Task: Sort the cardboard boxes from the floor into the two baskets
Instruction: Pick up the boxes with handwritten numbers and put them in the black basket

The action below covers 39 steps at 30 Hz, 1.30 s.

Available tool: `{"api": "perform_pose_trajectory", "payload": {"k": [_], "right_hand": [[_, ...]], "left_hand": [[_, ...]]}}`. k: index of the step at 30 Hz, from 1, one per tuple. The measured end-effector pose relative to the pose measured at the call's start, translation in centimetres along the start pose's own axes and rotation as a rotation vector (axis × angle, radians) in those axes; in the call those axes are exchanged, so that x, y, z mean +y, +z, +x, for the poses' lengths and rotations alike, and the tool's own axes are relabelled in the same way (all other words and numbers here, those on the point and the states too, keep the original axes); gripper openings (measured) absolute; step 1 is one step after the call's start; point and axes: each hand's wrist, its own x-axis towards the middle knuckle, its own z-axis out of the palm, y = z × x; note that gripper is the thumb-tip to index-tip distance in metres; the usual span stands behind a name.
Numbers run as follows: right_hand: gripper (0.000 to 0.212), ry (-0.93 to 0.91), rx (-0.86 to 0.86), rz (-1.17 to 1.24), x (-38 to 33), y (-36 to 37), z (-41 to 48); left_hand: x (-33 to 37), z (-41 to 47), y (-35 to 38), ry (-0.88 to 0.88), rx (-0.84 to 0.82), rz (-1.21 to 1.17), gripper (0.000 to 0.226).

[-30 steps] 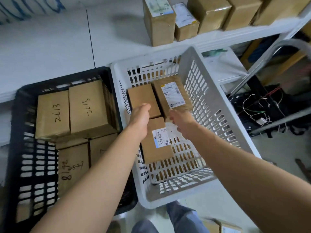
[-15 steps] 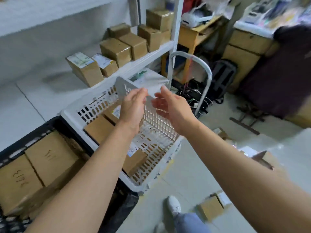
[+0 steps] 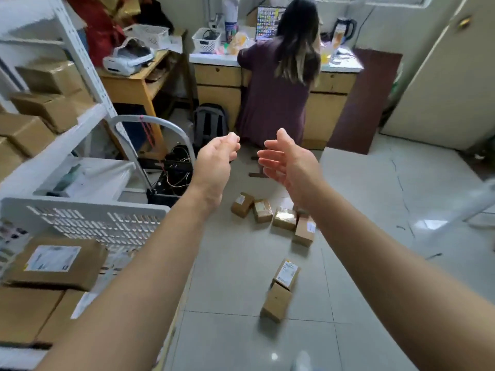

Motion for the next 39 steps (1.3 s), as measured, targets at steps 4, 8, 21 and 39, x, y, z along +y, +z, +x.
{"api": "perform_pose_trajectory", "payload": {"k": [4,8,21,39], "right_hand": [[0.039,0.005,0.150,0.038,-1.0,-7.5,0.5],[0.040,0.013,0.196,0.083,-1.5,-13.3,2.0],[0.037,0.141,0.083,-0.062,0.3,-32.5,13.9],[0.033,0.208,-0.049,-0.308,5.0,-36.7,28.9]], "left_hand": [[0.2,0.7,6.6,-0.027,-0.110,-0.018,0.022],[-0.3,1.3,11.6,-0.053,-0.153,-0.016,0.024],[-6.7,6.9,30.6,-0.223,-0.015,0.008,0.025],[-15.0,17.8,37.4,-0.439,0.198,-0.209,0.025]]}}
